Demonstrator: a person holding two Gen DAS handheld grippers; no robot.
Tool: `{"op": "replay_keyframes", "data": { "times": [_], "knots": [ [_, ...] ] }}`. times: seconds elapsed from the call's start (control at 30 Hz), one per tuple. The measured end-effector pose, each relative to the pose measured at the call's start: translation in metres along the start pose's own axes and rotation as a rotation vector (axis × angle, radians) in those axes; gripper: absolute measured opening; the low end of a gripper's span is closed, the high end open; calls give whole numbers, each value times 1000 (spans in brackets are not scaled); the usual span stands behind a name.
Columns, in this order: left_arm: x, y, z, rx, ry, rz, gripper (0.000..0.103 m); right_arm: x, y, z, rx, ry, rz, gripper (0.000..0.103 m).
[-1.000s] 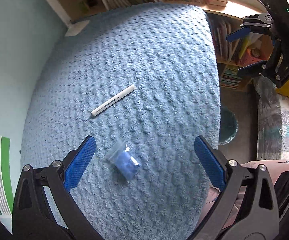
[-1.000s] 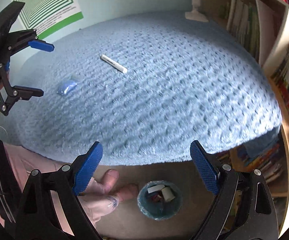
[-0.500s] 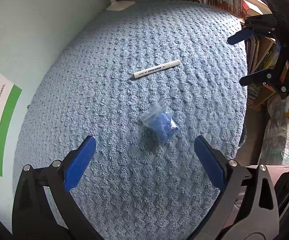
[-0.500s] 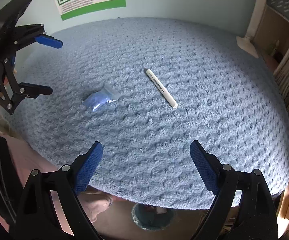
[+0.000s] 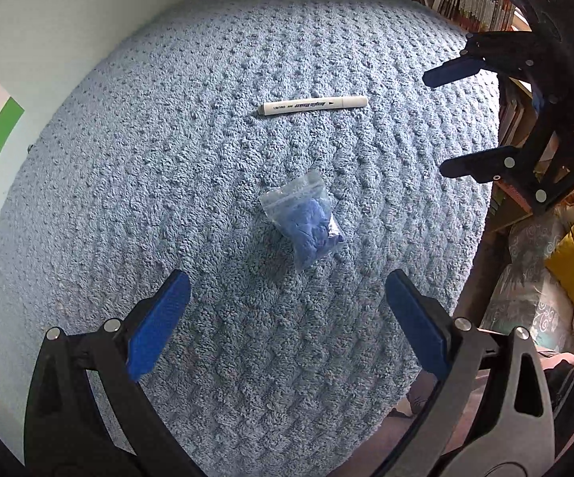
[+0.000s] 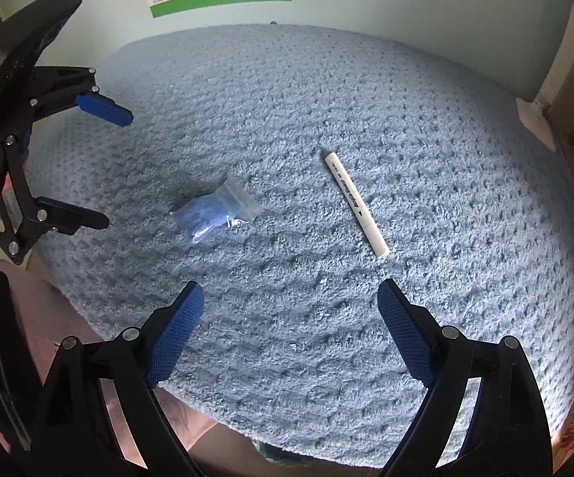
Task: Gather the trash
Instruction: 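Grasp the blue plastic bag with the left gripper while the right grasps the white marker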
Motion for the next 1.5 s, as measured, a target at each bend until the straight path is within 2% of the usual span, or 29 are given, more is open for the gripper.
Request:
{"op": "replay_keyframes", "data": {
  "times": [0.13, 0.47, 0.57, 0.67, 0.83, 0.97, 1.0, 1.1, 1.17, 1.23, 1.3, 1.33, 1.5],
  "knots": [
    [-10, 7, 12, 32, -22, -49, 96, -12, 6, 9, 15, 41, -53, 88],
    [-8, 21, 48, 130, -9, -194, 96, -45, 27, 39, 60, 108, -153, 87],
    [-5, 22, 55, 147, 6, -218, 92, -53, 34, 51, 71, 111, -172, 87],
    [-1, 22, 62, 167, 6, -246, 83, -57, 41, 61, 80, 116, -192, 85],
    [0, 17, 72, 192, -8, -276, 66, -57, 50, 81, 102, 122, -228, 71],
    [-3, 11, 79, 208, -26, -275, 44, -56, 52, 98, 120, 92, -251, 56],
    [-3, 10, 82, 207, -23, -270, 41, -56, 52, 102, 125, 85, -255, 53],
    [-6, 4, 90, 220, -24, -256, 34, -55, 54, 105, 117, 81, -255, 53],
    [-5, 3, 95, 217, -33, -265, 33, -55, 54, 105, 116, 77, -259, 50],
    [-5, 2, 95, 214, -42, -264, 32, -54, 54, 104, 111, 82, -254, 41],
    [-1, 6, 100, 211, -49, -266, 31, -56, 53, 101, 109, 73, -255, 20],
    [1, 6, 99, 207, -51, -264, 30, -57, 53, 100, 111, 69, -252, 14],
    [5, 14, 84, 180, -55, -249, 29, -70, 49, 85, 112, 90, -197, 13]
  ]
}}
Point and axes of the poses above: each gripper's, at about its wrist camera, not at the fingertips, and z roughly the way its jaws point, x to its left, y to its top, the point moved 5 cm from there along z, roughly the way its jaws point, and after that the axes turned 7 degrees about y, right-handed, at the moved point
